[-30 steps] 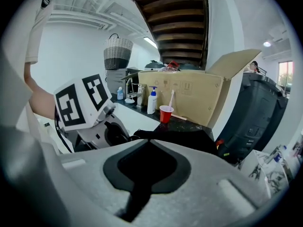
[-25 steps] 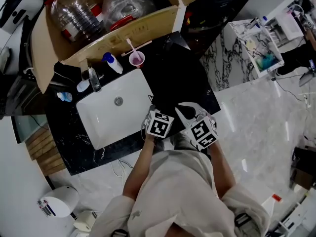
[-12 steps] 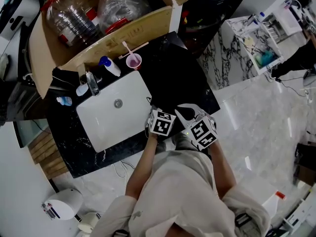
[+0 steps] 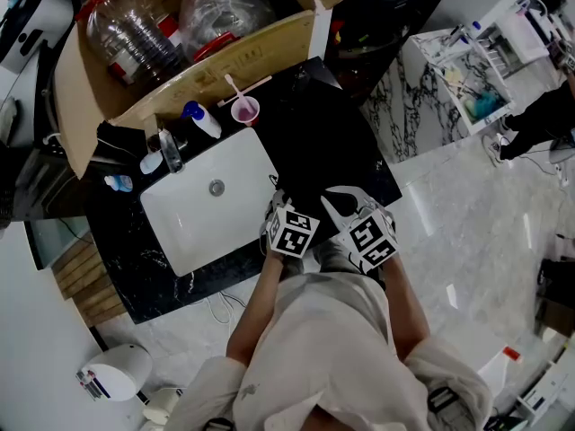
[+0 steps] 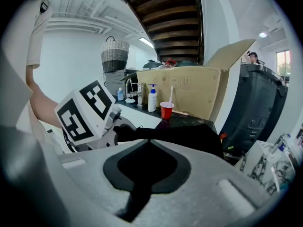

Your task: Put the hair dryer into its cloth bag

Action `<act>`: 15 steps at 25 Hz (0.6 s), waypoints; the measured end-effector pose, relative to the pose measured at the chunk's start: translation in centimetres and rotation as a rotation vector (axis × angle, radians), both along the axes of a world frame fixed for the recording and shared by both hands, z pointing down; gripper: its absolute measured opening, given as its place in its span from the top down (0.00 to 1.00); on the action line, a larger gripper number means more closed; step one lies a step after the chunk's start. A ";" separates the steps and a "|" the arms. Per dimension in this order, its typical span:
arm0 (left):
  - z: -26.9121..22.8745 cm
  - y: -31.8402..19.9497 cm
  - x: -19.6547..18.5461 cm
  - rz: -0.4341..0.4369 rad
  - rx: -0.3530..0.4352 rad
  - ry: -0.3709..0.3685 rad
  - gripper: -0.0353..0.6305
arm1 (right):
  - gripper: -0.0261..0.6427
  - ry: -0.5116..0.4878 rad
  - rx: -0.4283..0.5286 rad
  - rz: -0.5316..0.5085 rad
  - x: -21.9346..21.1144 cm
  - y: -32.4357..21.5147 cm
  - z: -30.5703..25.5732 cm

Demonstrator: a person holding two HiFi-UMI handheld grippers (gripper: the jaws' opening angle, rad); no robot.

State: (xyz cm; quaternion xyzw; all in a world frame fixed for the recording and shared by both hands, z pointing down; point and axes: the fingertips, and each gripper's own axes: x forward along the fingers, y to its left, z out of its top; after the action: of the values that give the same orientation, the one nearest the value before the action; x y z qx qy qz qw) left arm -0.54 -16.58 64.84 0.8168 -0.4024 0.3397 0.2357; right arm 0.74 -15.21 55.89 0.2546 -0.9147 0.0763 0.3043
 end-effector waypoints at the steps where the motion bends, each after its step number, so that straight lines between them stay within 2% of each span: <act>1: -0.3 0.3 -0.3 0.003 0.006 -0.003 0.50 | 0.94 -0.003 0.003 0.001 0.0 0.0 -0.1; 8: -1.5 2.7 -2.1 0.020 0.015 -0.015 0.48 | 0.94 0.006 -0.004 0.013 0.1 -0.1 0.0; 15: -0.4 5.7 -3.0 0.074 -0.040 -0.031 0.46 | 0.94 0.007 0.005 0.002 -0.1 0.0 0.1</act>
State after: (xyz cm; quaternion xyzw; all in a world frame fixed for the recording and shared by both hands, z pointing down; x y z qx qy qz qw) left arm -3.59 -10.84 64.43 0.8208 -0.3687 0.3688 0.2332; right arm 0.65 -15.26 55.96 0.2564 -0.9137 0.0736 0.3066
